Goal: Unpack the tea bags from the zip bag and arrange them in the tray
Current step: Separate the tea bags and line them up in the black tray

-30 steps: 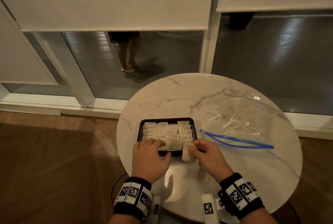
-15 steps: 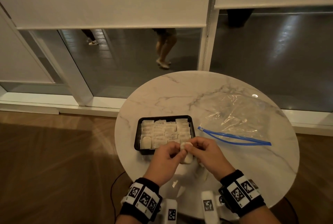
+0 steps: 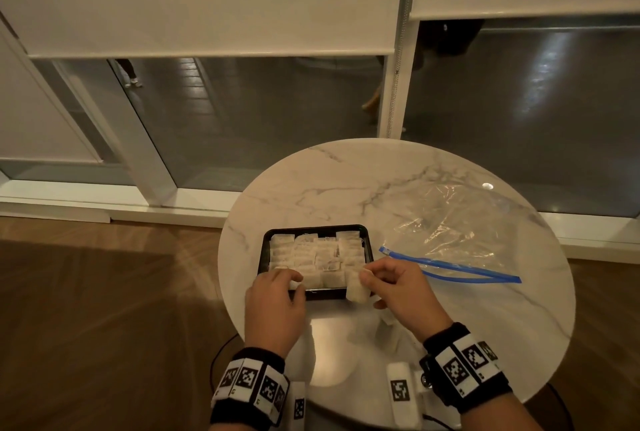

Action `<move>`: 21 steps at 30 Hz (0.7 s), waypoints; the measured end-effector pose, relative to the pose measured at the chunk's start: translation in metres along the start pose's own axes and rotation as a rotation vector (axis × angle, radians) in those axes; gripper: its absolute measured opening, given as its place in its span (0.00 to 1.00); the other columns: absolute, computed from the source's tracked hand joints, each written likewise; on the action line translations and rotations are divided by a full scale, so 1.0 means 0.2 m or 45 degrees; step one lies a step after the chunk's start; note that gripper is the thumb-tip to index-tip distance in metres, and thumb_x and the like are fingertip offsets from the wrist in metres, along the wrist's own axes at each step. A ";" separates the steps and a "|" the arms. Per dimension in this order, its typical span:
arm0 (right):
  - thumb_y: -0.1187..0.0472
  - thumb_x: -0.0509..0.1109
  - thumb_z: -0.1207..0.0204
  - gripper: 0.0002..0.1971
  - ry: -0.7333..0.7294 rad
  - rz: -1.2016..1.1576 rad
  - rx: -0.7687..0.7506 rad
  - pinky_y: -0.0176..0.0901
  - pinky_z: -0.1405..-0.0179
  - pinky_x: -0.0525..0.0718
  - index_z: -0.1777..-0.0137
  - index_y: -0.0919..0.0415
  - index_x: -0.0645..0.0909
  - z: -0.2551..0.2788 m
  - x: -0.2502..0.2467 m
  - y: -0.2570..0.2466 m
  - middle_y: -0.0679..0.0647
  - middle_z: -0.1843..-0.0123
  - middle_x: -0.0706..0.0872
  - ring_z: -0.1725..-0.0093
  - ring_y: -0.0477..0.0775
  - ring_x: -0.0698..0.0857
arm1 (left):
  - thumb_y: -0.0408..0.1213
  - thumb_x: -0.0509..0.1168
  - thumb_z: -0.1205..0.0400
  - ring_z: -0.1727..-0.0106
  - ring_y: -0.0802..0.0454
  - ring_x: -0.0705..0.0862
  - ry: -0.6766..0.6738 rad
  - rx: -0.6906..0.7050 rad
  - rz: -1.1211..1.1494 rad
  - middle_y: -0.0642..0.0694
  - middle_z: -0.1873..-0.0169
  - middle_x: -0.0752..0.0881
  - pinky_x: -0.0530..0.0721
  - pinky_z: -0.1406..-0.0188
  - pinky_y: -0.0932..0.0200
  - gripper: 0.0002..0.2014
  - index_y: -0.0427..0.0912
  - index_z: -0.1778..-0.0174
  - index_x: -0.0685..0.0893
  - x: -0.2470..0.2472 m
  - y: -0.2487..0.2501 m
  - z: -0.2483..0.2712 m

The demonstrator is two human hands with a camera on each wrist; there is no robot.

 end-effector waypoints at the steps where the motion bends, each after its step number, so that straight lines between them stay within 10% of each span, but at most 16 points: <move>1: 0.60 0.74 0.20 0.05 -0.018 -0.014 0.012 0.36 0.63 0.89 0.46 0.54 0.88 0.00 0.01 0.00 0.49 0.55 0.94 0.56 0.47 0.92 | 0.45 0.68 0.16 0.37 0.55 0.80 -0.006 0.005 -0.119 0.58 0.44 0.86 0.77 0.33 0.53 0.08 0.55 0.42 0.87 0.00 -0.01 0.00; 9: 0.61 0.73 0.19 0.04 -0.093 0.000 0.003 0.46 0.55 0.92 0.46 0.55 0.86 -0.14 0.16 0.00 0.52 0.54 0.93 0.53 0.49 0.92 | 0.52 0.62 0.15 0.25 0.48 0.68 -0.344 -0.061 -0.128 0.48 0.33 0.76 0.72 0.25 0.52 0.17 0.55 0.32 0.81 0.18 -0.09 0.01; 21: 0.56 0.72 0.19 0.02 -0.250 0.551 -0.015 0.37 0.64 0.83 0.50 0.52 0.86 -0.43 0.51 0.08 0.52 0.56 0.90 0.64 0.46 0.86 | 0.44 0.69 0.18 0.27 0.46 0.69 -0.341 -0.216 0.059 0.44 0.31 0.75 0.76 0.25 0.50 0.24 0.47 0.29 0.68 0.21 -0.13 -0.02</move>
Point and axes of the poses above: each hand's wrist, its own z-axis away from the middle knuckle, its own x-axis out of the palm, y = z × x, the point moved 8 cm from there along -z, towards the middle knuckle
